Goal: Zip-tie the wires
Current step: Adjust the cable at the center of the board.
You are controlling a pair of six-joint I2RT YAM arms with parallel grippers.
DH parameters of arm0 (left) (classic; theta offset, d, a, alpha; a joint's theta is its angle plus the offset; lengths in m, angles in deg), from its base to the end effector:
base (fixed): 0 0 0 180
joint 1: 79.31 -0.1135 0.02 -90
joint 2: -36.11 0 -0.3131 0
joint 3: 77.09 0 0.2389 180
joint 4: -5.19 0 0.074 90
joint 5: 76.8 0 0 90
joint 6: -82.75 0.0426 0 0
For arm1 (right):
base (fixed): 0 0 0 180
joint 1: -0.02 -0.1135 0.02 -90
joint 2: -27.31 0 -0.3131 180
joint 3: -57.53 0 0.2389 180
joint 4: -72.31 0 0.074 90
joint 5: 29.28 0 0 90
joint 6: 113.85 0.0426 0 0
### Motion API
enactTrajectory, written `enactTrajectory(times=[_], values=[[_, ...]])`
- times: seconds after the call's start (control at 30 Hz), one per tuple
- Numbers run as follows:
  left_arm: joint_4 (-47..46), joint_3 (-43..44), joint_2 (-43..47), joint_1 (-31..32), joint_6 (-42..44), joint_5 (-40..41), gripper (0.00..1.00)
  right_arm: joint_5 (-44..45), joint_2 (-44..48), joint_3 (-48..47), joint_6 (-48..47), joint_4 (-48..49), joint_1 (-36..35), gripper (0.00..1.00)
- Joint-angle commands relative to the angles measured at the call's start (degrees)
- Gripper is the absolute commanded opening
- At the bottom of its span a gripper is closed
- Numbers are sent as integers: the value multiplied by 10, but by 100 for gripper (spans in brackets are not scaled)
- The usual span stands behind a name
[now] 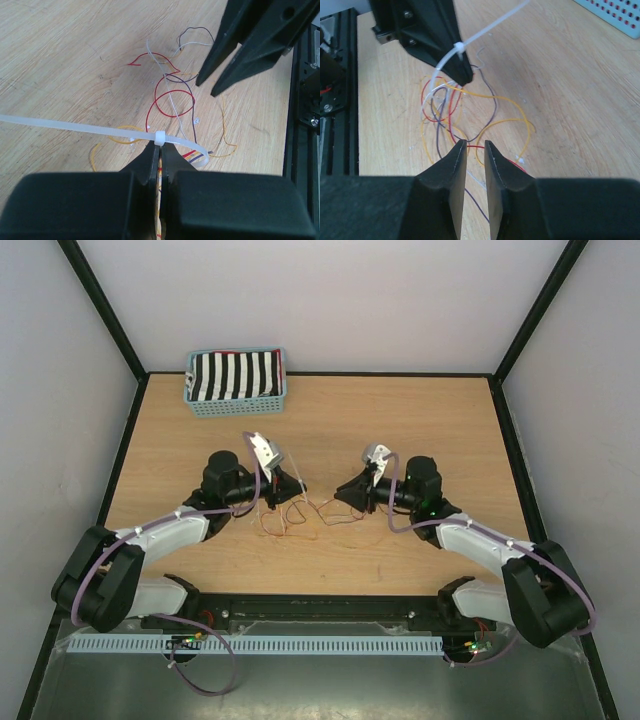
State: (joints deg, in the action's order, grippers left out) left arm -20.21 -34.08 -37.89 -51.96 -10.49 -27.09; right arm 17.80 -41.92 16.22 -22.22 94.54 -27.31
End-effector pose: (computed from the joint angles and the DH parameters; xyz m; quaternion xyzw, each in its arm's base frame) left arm 0.2045 -0.1368 0.2811 0.3715 0.6318 -0.4124 0.5411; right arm 0.1863 0.1290 0.2840 -0.3928 0.6181 0.4188 0.5370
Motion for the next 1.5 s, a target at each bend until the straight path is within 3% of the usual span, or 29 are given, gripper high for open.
enactTrajectory(times=[0.0,0.33,0.8,1.47], values=[[12,27,14,1,-2,-8,0,-31,-2,15,-25,44,-24,30],[20,33,13,1,-10,-6,0,-24,-18,26,-44,48,-47,30],[39,44,11,5,-16,3,0,67,-13,28,-99,33,-119,33],[58,54,7,10,-15,10,0,107,-51,8,-116,31,-155,28]])
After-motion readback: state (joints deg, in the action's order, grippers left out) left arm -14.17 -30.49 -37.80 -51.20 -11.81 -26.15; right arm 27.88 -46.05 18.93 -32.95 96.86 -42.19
